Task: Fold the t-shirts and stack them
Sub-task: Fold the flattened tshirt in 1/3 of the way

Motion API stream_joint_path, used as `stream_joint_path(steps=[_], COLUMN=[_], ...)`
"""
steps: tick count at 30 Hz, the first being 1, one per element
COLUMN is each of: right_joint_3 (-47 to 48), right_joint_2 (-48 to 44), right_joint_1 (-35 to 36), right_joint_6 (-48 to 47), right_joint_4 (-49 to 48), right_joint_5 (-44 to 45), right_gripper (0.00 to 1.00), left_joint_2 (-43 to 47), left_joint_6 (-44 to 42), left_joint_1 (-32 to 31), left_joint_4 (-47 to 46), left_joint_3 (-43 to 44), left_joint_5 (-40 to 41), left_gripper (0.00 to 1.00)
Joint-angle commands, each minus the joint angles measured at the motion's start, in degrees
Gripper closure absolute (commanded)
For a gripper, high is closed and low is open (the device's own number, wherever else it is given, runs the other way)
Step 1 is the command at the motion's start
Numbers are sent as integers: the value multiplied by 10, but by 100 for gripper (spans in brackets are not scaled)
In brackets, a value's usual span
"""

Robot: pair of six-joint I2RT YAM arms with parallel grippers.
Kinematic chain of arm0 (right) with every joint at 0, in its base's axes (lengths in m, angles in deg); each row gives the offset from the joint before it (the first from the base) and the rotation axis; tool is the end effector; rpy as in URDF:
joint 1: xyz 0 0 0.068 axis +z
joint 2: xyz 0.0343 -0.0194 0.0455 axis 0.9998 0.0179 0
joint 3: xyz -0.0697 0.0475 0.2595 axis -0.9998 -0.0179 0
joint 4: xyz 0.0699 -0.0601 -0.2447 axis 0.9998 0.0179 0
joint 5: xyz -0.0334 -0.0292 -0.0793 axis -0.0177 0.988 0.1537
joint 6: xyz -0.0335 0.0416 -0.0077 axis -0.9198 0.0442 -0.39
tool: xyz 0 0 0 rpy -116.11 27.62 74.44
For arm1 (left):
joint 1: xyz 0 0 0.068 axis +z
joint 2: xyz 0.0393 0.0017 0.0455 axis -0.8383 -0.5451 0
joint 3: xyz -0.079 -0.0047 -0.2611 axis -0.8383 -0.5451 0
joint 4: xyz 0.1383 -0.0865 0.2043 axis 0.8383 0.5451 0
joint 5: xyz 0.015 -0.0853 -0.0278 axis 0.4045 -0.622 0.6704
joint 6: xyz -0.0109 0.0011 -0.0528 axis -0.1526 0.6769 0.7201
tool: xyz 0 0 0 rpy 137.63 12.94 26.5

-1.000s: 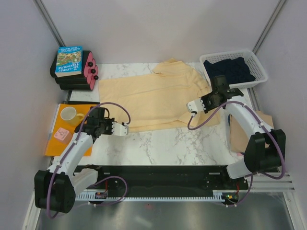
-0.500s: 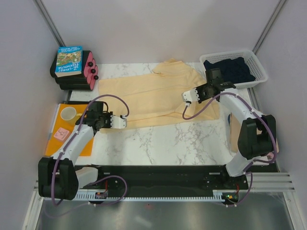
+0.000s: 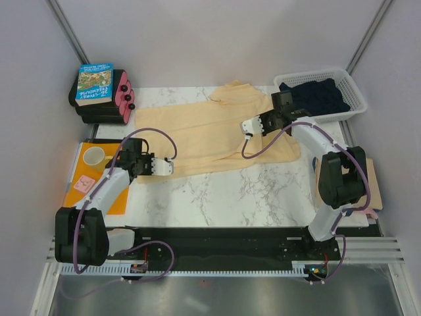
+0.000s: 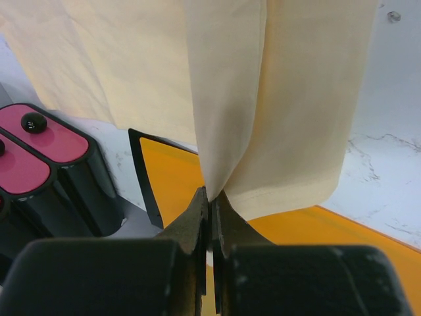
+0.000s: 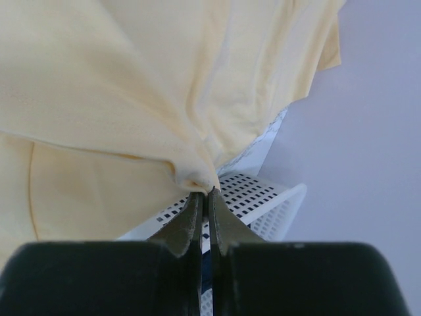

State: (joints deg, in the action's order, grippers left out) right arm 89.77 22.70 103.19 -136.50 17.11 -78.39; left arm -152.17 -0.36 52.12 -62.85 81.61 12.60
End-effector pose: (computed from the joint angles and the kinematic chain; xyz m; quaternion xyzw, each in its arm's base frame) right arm 0.3821 0.1042 0.2508 -0.7873 0.4991 -0.1589 0.3253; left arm 0.2356 -0.0208 0.2007 0.6856 0.6652 0.1847 0.2311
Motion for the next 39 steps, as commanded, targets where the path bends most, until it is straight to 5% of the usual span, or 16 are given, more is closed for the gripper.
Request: stream_joint_path(steps=[1,39], right_joint_3=[33,53], right_joint_2=[16,104], right_joint_1=[8,14], right_joint_6=[16,62], right_joint_4=[-51,-169], right_joint_5=[10,64], right_gripper=[100,100], left_joint_2=[-9,-179], left_joint_6=[3,40], left_joint_1=[4,4], left_joint_4=[-37,-213], left_joint_3=[12,55], left_joint_5=[12,101], left_gripper=[98,98])
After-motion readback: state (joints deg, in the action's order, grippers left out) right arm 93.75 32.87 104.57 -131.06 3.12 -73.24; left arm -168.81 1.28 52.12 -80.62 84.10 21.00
